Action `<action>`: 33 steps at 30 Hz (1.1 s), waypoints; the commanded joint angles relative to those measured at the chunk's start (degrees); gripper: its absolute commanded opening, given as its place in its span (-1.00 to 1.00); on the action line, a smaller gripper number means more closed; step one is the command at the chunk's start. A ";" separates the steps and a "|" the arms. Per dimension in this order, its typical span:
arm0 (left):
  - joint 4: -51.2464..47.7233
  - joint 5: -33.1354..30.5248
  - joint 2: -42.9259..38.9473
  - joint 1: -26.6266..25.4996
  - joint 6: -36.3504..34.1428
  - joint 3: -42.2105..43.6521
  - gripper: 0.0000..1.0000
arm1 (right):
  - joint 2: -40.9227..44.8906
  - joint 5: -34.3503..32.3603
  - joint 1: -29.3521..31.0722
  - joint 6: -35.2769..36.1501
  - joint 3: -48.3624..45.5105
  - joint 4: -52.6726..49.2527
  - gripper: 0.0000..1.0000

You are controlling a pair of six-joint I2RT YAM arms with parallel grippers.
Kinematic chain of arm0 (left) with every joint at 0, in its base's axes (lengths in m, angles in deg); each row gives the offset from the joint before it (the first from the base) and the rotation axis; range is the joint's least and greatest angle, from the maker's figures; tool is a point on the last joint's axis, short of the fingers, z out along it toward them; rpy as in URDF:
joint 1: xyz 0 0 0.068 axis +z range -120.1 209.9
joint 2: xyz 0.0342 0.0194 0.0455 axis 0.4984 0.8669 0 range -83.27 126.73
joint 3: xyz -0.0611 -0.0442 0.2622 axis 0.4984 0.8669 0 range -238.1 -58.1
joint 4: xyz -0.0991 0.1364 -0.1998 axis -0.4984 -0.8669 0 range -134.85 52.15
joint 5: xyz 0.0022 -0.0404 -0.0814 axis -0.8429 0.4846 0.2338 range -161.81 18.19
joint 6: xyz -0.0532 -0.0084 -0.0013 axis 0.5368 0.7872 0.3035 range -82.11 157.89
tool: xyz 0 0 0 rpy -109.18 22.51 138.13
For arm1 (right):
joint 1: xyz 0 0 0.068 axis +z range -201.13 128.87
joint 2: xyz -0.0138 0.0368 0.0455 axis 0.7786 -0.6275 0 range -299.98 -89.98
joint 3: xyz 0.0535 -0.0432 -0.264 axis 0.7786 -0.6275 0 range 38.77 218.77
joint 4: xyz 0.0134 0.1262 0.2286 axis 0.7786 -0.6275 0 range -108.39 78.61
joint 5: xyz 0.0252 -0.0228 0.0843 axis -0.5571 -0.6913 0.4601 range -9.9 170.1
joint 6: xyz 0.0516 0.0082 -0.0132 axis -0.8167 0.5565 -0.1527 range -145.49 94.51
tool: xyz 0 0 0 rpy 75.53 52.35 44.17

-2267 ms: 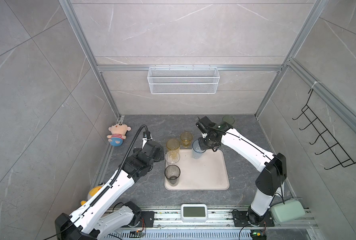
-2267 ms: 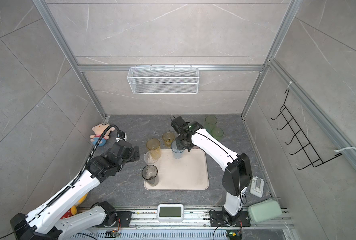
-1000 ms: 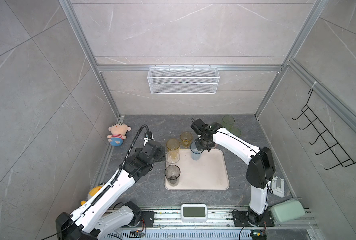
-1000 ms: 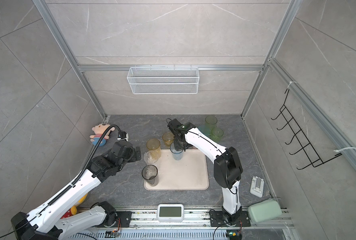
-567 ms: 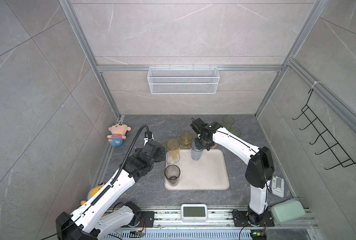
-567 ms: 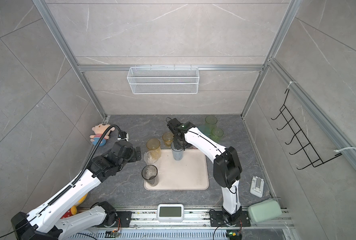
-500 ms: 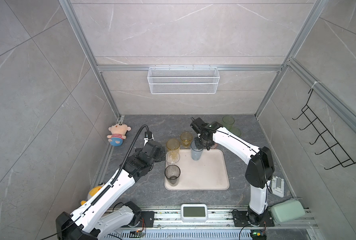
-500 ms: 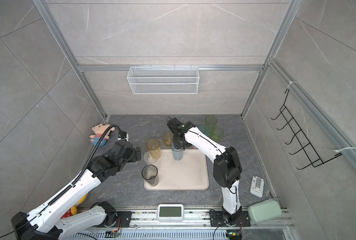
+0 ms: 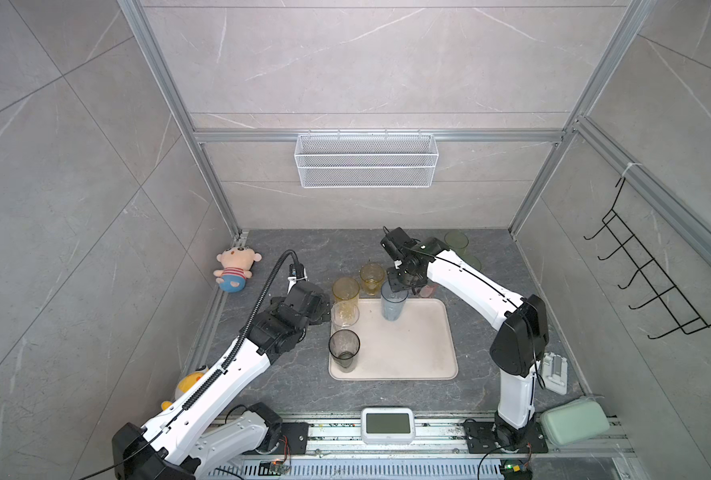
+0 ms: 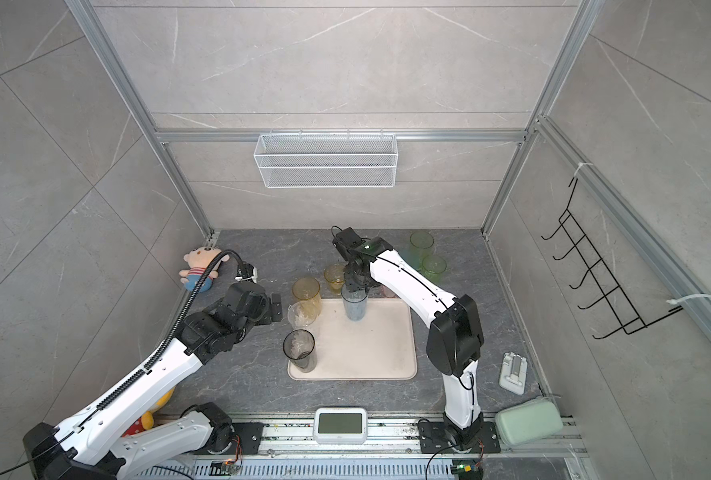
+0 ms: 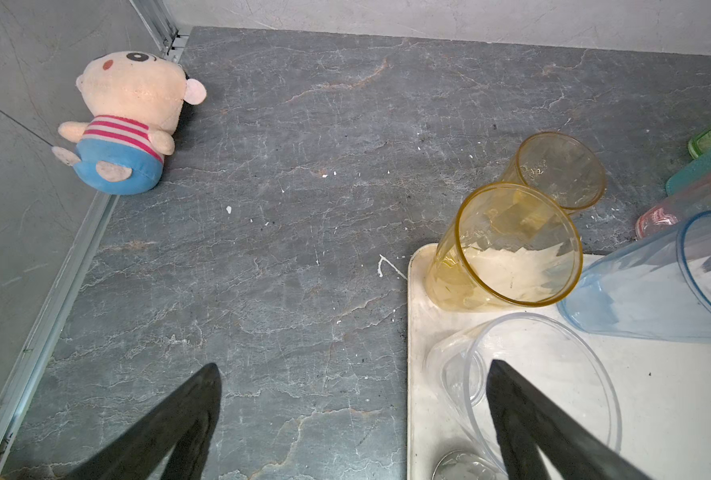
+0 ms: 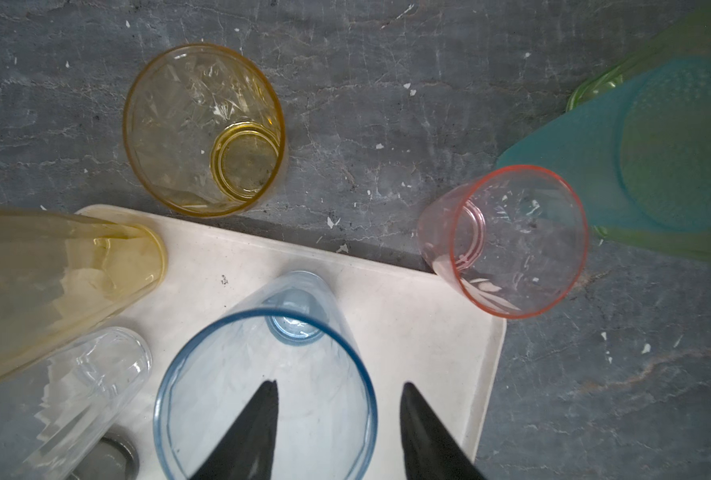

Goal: Place the glasses into the tray
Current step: 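Open the right gripper and raise it toward the teal glass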

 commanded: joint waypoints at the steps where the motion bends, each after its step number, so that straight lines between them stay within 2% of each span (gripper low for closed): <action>1: 1.19 -0.21 -0.58 0.27 0.75 0.14 0.99 | 3.80 -1.99 -0.12 1.89 1.75 -2.45 0.05; 10: 1.37 -0.12 -0.62 0.34 0.66 -0.16 0.99 | 7.93 -4.62 -1.32 2.60 4.99 -4.85 0.12; 16: 1.23 -0.21 -0.97 0.29 0.58 0.20 0.99 | 9.14 -5.50 -4.21 3.23 5.12 -4.44 0.14; 33: 0.82 -0.56 -1.85 0.26 0.55 0.71 0.99 | 9.08 0.64 -17.95 5.16 7.88 -3.31 0.19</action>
